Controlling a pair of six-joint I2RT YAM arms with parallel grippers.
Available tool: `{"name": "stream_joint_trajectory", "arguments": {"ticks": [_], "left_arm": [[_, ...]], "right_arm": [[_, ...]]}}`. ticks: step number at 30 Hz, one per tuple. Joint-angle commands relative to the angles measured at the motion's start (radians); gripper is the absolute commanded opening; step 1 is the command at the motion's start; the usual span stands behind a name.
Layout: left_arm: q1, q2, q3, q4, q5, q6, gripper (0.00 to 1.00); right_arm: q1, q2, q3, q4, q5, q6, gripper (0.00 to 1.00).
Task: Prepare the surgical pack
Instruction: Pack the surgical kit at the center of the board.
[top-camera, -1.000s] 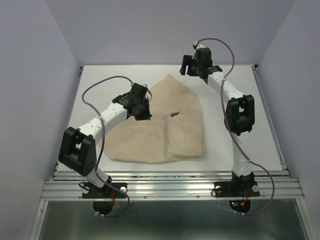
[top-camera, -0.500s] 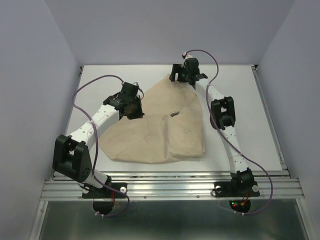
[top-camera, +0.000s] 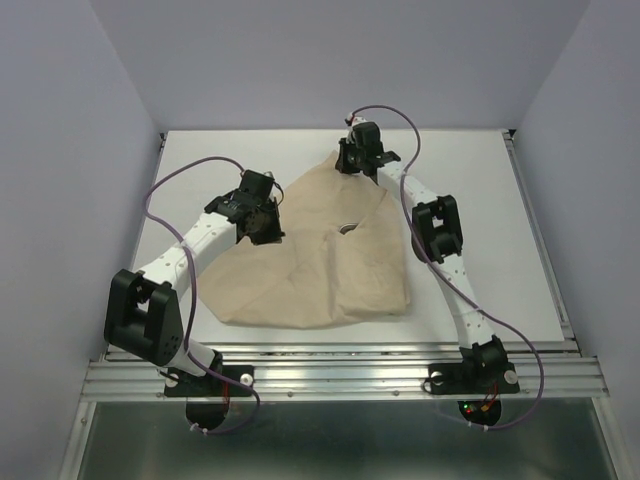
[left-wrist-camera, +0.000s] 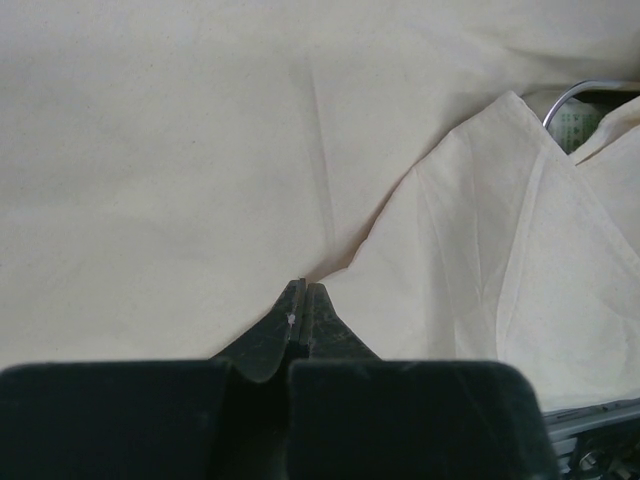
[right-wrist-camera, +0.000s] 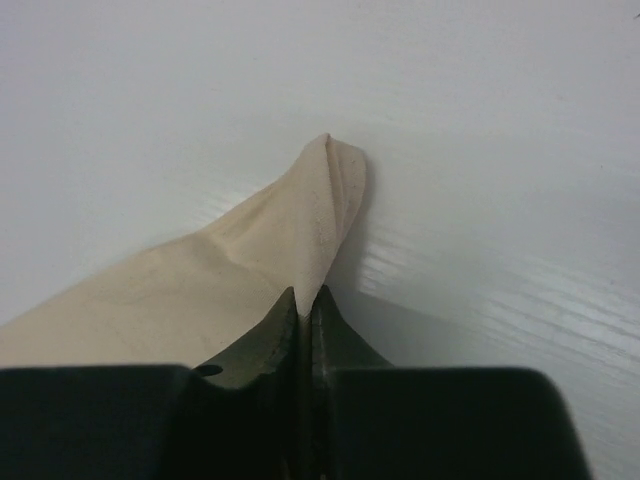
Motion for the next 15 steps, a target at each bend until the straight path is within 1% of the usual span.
{"name": "stream_joint_trajectory", "arguments": {"ticks": [1, 4, 8, 12, 14, 15], "left_arm": [[0.009, -0.048, -0.024, 0.011, 0.008, 0.014, 0.00], [0.015, -0.065, -0.021, 0.004, 0.006, 0.012, 0.00], [0.023, -0.080, 0.017, -0.016, -0.001, 0.020, 0.00], [0.031, -0.111, 0.054, -0.034, -0.003, 0.029, 0.00], [0.035, -0.129, 0.069, -0.039, -0.001, 0.034, 0.00], [0.038, -0.135, 0.072, -0.043, -0.001, 0.037, 0.00]], "right_arm": [[0.012, -0.074, -0.003, -0.041, 0.039, -0.021, 0.01], [0.012, -0.137, -0.009, -0.026, 0.049, -0.022, 0.01], [0.021, -0.252, -0.064, 0.013, 0.027, -0.027, 0.01], [0.041, -0.393, -0.162, 0.017, 0.013, -0.045, 0.01], [0.070, -0.440, -0.207, 0.011, 0.032, -0.062, 0.01], [0.070, -0.492, -0.233, 0.008, 0.039, -0.064, 0.01]]}}
